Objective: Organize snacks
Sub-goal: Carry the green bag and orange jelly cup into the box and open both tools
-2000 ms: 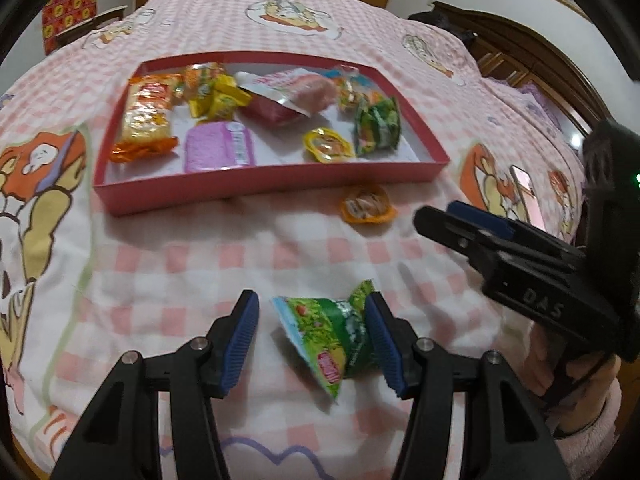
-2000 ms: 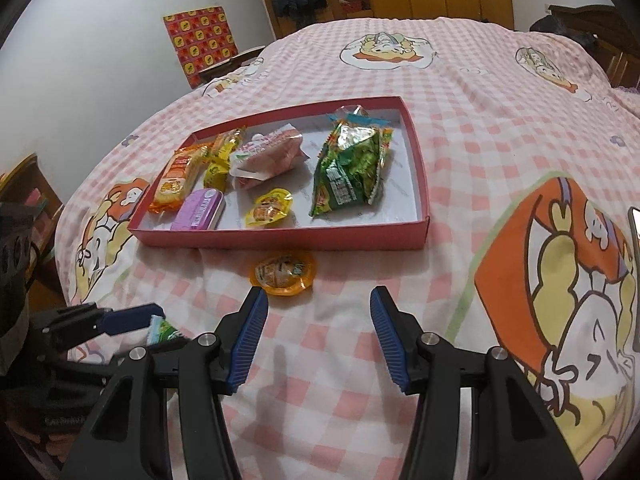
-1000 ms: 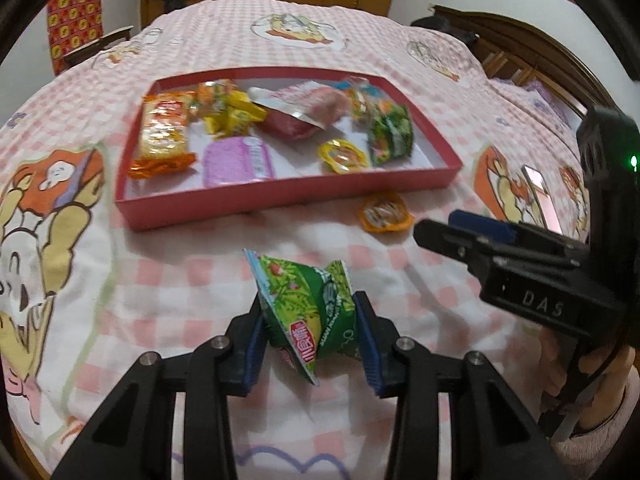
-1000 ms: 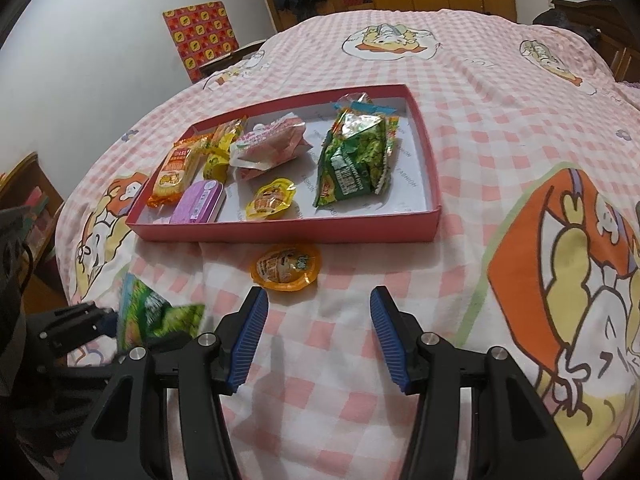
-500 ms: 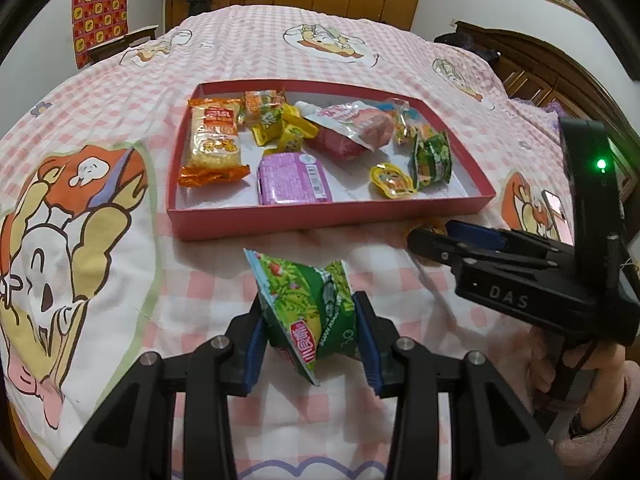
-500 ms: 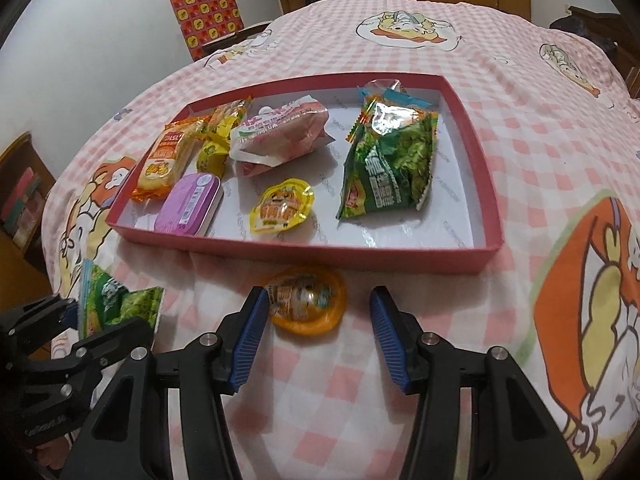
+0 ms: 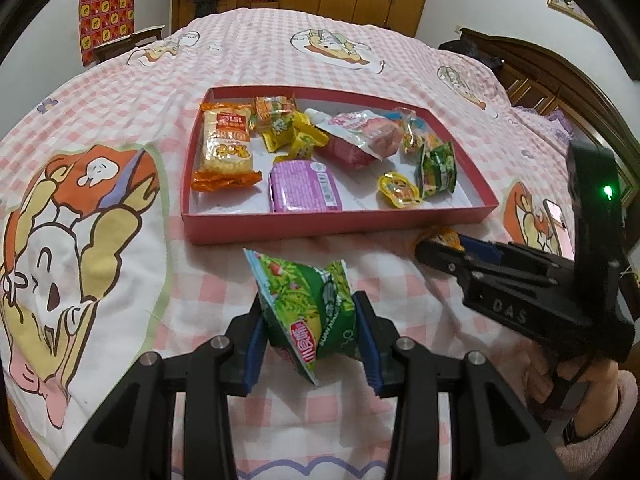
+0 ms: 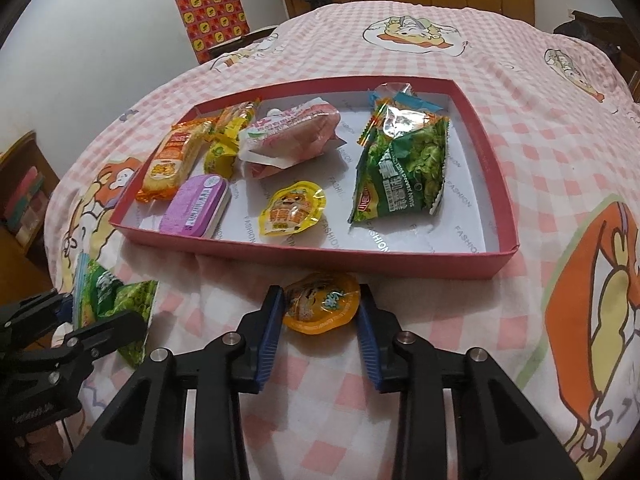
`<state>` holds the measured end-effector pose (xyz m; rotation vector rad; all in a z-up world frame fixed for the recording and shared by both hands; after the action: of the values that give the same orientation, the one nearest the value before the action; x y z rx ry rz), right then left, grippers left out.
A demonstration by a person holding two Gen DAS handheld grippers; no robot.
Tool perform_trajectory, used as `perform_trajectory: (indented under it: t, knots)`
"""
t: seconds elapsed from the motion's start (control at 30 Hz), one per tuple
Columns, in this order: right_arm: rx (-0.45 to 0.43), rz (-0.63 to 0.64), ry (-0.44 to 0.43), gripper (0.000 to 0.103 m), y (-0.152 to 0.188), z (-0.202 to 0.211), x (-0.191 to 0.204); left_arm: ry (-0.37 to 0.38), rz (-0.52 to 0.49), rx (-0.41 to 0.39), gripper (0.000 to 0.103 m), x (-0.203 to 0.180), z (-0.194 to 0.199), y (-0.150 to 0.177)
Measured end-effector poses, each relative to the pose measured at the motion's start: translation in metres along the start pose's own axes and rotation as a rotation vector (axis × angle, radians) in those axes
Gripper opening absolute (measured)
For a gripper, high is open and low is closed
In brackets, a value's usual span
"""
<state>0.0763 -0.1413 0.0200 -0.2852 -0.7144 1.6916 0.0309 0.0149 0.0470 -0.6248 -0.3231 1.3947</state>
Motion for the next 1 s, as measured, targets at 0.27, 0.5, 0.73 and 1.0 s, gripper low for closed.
perform_trajectory:
  t: [0.27,0.5,0.73,1.0]
  knots:
    - [-0.008,0.022,-0.027,0.036,0.008,0.016,0.007,0.002,-0.011,-0.027,0.042,-0.006,0.009,-0.011]
    - [-0.036,0.043,-0.037,0.036,0.0,0.032,0.013,0.003,-0.026,-0.052,0.042,-0.009,0.013,-0.028]
    - [-0.052,0.052,-0.022,0.037,-0.019,0.041,0.01,0.002,-0.022,-0.074,0.042,-0.009,0.011,-0.055]
    - [-0.074,0.018,-0.01,0.037,-0.047,0.042,-0.001,-0.019,-0.025,-0.105,0.042,-0.009,0.005,-0.087]
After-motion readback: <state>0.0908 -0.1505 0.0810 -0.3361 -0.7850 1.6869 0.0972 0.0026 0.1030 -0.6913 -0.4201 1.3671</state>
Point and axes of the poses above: each gripper's, at about its wrist camera, not at the fingertips, and z roughly against the way its jaws point, x to its left, y to its underside, the point moved 1 cm from there along -z, roughly the way its jaws point, and after that the axes turned 2 degrees about x, right-handed, at the moved point
